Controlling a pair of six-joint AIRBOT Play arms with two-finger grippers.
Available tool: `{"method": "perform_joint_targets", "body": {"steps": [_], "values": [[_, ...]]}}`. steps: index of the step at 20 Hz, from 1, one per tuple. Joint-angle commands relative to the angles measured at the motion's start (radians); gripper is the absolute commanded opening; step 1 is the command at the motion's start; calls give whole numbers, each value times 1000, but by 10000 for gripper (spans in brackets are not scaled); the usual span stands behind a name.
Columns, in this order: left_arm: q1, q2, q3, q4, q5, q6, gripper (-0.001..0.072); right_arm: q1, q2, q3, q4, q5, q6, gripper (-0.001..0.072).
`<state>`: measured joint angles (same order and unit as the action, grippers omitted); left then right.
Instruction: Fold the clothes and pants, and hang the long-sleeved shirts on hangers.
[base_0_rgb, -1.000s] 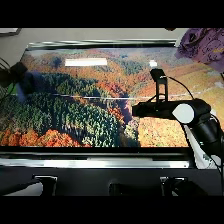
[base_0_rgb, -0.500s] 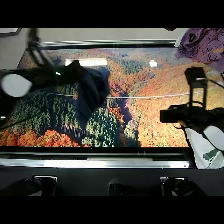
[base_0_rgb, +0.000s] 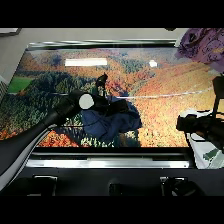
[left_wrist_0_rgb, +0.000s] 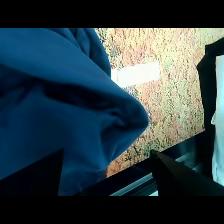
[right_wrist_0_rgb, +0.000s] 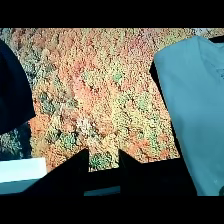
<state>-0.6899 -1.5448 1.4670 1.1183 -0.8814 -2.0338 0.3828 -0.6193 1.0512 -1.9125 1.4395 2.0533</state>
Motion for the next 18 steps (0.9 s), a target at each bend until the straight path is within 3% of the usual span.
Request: {"method": "perform_joint_targets", "body": {"steps": [1, 4, 6, 8, 9, 12, 14, 15, 16, 18], "values": [[86, 74, 8, 18, -137, 121, 614, 1, -33, 0, -23, -7, 173, 248], [217, 196, 8, 111, -275, 129, 613, -28, -126, 0, -27, -39, 184, 308], [286, 250, 8, 140, -327, 129, 611, -194, -192, 0, 200, -121, 172, 357], [342, 284, 8, 140, -341, 154, 612, -433, -275, 0, 571, -216, 7, 356], [364, 292, 8, 140, -341, 154, 612, -547, -343, 0, 750, -220, -125, 356], [401, 289, 7, 140, -339, 153, 612, -739, -586, -4, 1102, -75, -502, 363], [406, 289, 7, 140, -314, 153, 612, -741, -710, -5, 1180, -46, -619, 385], [406, 289, 7, 139, -302, 150, 611, -714, -751, -5, 1188, -77, -650, 458], [406, 289, 7, 138, -296, 149, 612, -683, -785, -5, 1186, -107, -665, 487], [406, 289, 7, 139, -297, 149, 611, -613, -859, -4, 1186, -144, -691, 487]]}}
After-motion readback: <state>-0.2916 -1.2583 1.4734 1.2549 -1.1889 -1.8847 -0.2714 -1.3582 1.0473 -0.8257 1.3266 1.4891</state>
